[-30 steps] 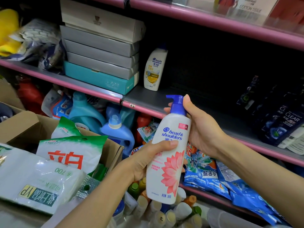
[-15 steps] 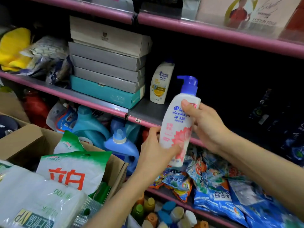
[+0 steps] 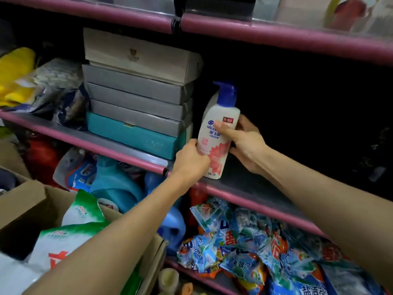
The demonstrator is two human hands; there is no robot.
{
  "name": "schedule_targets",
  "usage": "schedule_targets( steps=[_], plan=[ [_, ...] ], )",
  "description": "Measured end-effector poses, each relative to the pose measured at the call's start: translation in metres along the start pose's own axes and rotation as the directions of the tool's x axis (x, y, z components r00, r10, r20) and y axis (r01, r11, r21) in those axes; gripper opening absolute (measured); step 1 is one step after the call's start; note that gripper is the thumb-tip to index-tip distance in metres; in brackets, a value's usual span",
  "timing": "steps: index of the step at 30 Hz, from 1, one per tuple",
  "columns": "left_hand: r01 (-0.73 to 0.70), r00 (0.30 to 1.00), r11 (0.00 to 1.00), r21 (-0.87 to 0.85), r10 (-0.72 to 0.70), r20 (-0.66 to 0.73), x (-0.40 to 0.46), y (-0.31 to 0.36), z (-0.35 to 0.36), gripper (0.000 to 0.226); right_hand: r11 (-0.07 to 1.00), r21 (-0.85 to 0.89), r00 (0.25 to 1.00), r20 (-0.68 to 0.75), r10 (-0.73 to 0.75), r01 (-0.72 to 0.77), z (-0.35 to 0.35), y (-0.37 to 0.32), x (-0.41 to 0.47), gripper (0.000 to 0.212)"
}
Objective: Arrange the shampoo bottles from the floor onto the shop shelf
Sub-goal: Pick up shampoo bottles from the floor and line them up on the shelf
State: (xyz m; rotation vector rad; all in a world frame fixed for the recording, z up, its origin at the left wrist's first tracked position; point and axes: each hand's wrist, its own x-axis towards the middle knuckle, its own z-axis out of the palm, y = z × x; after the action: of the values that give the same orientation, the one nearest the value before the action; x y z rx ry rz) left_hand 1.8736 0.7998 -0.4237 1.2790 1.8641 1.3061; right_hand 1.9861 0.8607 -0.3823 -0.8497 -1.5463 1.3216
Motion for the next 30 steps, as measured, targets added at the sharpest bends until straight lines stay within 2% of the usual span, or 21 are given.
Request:
schedule_targets(
  steps=[1, 3, 5, 7, 12, 17, 19, 30],
  plan=[
    [-0.007, 1.000, 1.000, -0.011, 0.007, 0.007, 0.001, -0.003, 0.000, 0.032, 0.993, -0.114, 1.000, 0.005, -0.020, 0.021, -0.004, 0.007, -0.002, 0.042],
    [-0.026, 0.999, 0.999, -0.042, 0.027, 0.023, 0.002, -0.009, 0.000, 0.037, 0.914, -0.405, 0.999, 0.044, -0.023, 0.039, -0.013, 0.026, -0.010, 0.050],
    [-0.041, 0.998, 0.997, -0.072, 0.044, 0.039, 0.002, -0.015, 0.001, 0.041, 0.841, -0.542, 0.999, 0.029, 0.023, -0.003, -0.017, 0.047, -0.018, 0.043],
    [-0.040, 0.998, 0.996, -0.077, 0.044, 0.051, 0.006, -0.018, 0.003, 0.040, 0.822, -0.569, 0.999, -0.027, 0.024, -0.035, -0.016, 0.062, -0.015, 0.035],
    [-0.008, 1.000, 0.997, -0.074, 0.009, 0.011, 0.029, -0.014, 0.004, 0.044, 0.824, -0.565, 0.999, -0.048, 0.018, -0.042, -0.006, 0.073, 0.012, 0.035],
    [0.028, 0.999, 0.992, -0.125, -0.022, 0.049, 0.051, -0.011, 0.002, 0.052, 0.824, -0.562, 0.995, -0.096, 0.027, -0.076, -0.004, 0.077, 0.029, 0.039],
    [0.047, 0.998, 0.990, -0.130, -0.040, 0.053, 0.055, -0.013, 0.003, 0.048, 0.814, -0.576, 0.994, -0.109, 0.013, -0.074, -0.003, 0.079, 0.033, 0.039],
    [0.028, 0.999, 0.990, -0.138, -0.022, 0.045, 0.061, -0.019, 0.005, 0.051, 0.818, -0.567, 0.992, -0.122, 0.026, -0.091, 0.001, 0.075, 0.031, 0.042]
  ],
)
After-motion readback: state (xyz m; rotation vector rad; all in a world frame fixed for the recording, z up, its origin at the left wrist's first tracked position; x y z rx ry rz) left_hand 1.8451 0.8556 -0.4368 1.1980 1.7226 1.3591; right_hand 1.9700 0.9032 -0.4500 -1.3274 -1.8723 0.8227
